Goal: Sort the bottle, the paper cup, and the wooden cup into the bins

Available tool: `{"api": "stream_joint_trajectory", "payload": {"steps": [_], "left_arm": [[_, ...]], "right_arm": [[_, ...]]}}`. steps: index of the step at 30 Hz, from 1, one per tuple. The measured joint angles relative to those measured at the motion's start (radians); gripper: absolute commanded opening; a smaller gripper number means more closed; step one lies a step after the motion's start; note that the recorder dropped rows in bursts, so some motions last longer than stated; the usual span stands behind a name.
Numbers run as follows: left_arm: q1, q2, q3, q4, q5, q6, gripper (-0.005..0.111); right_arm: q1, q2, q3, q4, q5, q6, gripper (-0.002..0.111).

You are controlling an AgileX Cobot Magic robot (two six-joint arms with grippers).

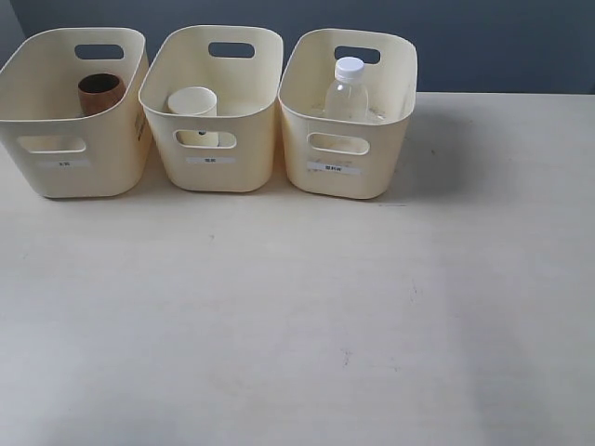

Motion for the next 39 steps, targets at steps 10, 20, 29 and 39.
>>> {"api": "stream_joint_trajectory", "payload": {"steps": [10, 20, 29, 39], "left_arm": [[0.0, 0.0, 0.0, 0.0, 0.0, 0.0, 0.0], [0.0, 0.0, 0.0, 0.0, 0.0, 0.0, 0.0], [0.0, 0.0, 0.0, 0.0, 0.0, 0.0, 0.0], [0.0, 0.0, 0.0, 0.0, 0.0, 0.0, 0.0]], "right_arm": [[-0.003, -0.082, 0.043, -0.051, -0.002, 0.105, -0.001], [-0.003, -0.082, 0.213, 0.824, -0.044, -0.723, -0.001], [-0.003, -0.082, 0.291, 1.028, 0.064, -0.911, -0.001], [-0.003, -0.102, 0.38, 1.799, 0.198, -1.75, -0.001]]}}
